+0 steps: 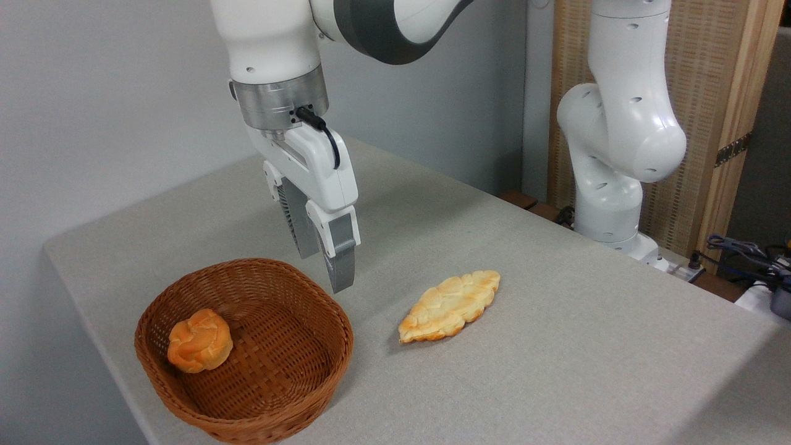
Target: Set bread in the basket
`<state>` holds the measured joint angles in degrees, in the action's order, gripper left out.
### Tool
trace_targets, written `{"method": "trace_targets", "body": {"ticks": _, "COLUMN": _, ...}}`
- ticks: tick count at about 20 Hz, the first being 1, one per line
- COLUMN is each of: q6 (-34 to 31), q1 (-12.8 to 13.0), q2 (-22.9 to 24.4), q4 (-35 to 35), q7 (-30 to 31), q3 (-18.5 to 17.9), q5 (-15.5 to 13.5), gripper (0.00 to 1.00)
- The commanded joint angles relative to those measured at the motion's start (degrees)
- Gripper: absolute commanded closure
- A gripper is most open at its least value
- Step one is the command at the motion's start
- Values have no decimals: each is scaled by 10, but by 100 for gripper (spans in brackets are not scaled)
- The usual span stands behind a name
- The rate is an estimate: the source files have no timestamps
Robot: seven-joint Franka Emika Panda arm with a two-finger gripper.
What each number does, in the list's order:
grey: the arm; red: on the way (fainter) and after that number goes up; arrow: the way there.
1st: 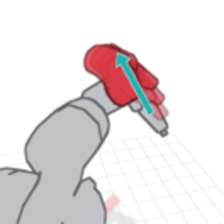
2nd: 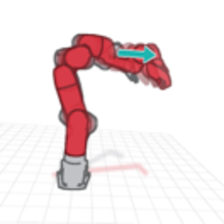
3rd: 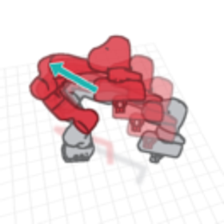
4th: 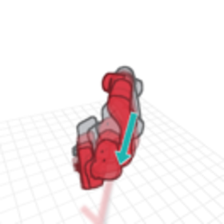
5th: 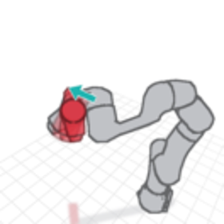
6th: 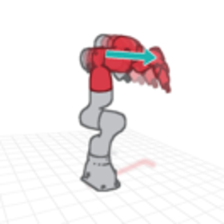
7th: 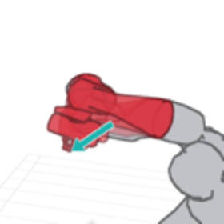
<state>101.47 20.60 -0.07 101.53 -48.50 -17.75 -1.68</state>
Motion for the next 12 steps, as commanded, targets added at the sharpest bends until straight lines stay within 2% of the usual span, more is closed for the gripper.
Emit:
{"method": "trace_targets", "body": {"ticks": 1, "q6": -14, "q1": 3, "q2": 0, "q4": -6, "q7": 6, "q3": -4, "q5": -8, "gripper": 0}}
{"method": "trace_targets", "body": {"ticks": 9, "q6": -15, "q1": 3, "q2": 2, "q4": -6, "q7": 6, "q3": -4, "q5": -8, "gripper": 0}}
{"method": "trace_targets", "body": {"ticks": 12, "q6": -35, "q1": 3, "q2": 0, "q4": -5, "q7": 6, "q3": -4, "q5": -8, "gripper": 0}}
